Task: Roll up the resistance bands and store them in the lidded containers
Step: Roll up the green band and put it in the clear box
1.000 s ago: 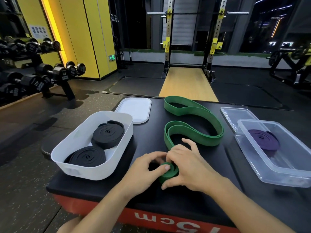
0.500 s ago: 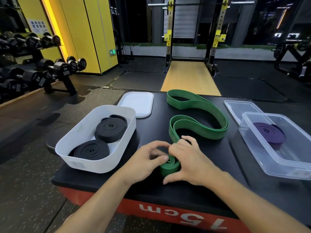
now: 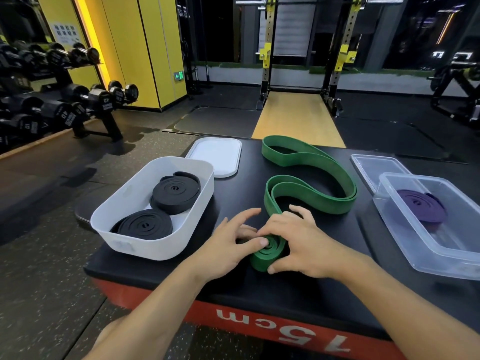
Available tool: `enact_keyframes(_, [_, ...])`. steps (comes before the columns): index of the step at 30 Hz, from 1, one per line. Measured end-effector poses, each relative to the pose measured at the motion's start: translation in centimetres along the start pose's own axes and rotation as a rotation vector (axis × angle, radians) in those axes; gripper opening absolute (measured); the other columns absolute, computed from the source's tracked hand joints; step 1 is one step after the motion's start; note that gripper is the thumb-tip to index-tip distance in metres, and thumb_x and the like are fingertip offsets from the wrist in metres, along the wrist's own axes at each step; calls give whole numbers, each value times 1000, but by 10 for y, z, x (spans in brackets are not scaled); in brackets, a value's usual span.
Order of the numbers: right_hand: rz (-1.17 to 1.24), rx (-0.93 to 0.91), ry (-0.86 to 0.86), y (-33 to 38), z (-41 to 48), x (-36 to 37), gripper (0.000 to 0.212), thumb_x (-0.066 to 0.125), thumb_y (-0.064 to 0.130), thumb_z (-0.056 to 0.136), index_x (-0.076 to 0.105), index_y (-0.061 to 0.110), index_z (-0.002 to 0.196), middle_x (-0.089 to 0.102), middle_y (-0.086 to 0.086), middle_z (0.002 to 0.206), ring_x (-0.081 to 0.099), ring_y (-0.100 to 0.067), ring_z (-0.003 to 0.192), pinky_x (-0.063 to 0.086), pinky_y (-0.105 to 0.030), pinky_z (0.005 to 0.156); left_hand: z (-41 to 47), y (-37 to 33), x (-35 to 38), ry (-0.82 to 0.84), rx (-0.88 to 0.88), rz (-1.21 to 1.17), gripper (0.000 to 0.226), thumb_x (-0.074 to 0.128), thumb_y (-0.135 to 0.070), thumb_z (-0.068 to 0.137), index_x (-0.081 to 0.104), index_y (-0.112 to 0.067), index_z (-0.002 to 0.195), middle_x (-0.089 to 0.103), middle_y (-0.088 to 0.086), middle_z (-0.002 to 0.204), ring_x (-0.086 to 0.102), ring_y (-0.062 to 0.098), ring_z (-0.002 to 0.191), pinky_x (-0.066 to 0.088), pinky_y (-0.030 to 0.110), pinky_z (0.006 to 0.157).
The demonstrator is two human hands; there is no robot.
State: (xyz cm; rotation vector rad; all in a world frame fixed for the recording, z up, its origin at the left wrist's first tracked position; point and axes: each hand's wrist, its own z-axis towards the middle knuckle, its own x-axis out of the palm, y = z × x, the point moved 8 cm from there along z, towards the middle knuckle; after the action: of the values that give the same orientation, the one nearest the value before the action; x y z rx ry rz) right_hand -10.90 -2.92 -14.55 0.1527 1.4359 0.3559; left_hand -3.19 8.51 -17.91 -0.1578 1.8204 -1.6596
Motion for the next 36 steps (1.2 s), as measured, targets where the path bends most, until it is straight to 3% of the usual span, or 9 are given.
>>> enact_keyframes(4, [-57, 30, 26, 3, 3, -3, 55, 82, 61, 68, 53, 41, 109, 50, 26, 95, 41, 5, 109, -8, -37, 125, -5, 0, -7, -192, 71, 21, 23, 75, -40, 94, 66, -41, 115, 70, -12, 108, 62, 5, 117, 43, 45, 114])
enact_keyframes(7, [-79, 91, -2, 3, 4, -3, 59, 76, 76, 62, 49, 39, 100, 51, 21, 91, 45, 1, 104, -2, -38, 125, -6, 2, -9, -245, 60, 21, 5, 68, -41, 99, 72, -38, 101, 74, -14, 101, 66, 7, 110, 46, 45, 110])
enact_keyframes(14, [-174, 198, -273, 21, 0, 4, 70, 56, 95, 60, 39, 28, 73, 43, 15, 67, 44, -8, 68, 30, -32, 104, -3, -3, -1, -178, 54, 133, 16, 69, -45, 97, 74, -30, 92, 75, -14, 86, 70, 6, 87, 11, 42, 128])
enact_keyframes(20, [87, 24, -112, 3, 1, 6, 60, 76, 78, 63, 57, 27, 88, 55, 15, 81, 53, -3, 82, 20, -26, 119, -2, -6, -3, -117, 18, 98, 17, 73, -44, 94, 79, -27, 97, 77, -18, 93, 70, 0, 92, 8, 45, 129])
enact_keyframes(24, [171, -54, 18, -10, -4, 4, 47, 82, 55, 76, 65, 35, 113, 58, 30, 101, 56, 5, 100, 18, -32, 124, 0, 0, -5, -118, -26, -27, 31, 82, -49, 83, 68, -38, 109, 79, -9, 98, 68, 1, 109, 40, 48, 117])
enact_keyframes(27, [218, -20, 40, -10, -1, 2, 67, 88, 47, 74, 54, 44, 132, 54, 28, 113, 53, -1, 98, 35, -27, 110, -1, 3, -5, -104, -44, -51, 60, 86, -45, 82, 55, -46, 133, 79, -3, 102, 65, 0, 117, 45, 39, 113])
enact_keyframes(29, [196, -4, 105, -7, 2, 2, 82, 86, 45, 76, 41, 54, 143, 46, 28, 118, 50, -2, 102, 28, -23, 111, -2, 0, -4, -86, -38, -53, 79, 87, -41, 82, 43, -49, 147, 78, -4, 108, 65, -2, 117, 42, 27, 111])
enact_keyframes(31, [112, 8, 205, -3, 5, 6, 82, 83, 47, 79, 35, 63, 144, 38, 28, 119, 43, -4, 109, 18, -28, 117, -2, -1, -2, -68, -38, -50, 92, 87, -37, 83, 32, -49, 156, 78, -6, 110, 64, -2, 117, 40, 20, 107])
enact_keyframes(36, [80, 37, 206, -1, 13, 3, 69, 85, 56, 69, 54, 51, 131, 39, 27, 113, 41, -6, 112, 17, -37, 120, -2, 2, 0, -41, -29, -59, 95, 84, -38, 86, 24, -48, 159, 78, -10, 114, 63, 3, 124, 40, 39, 119])
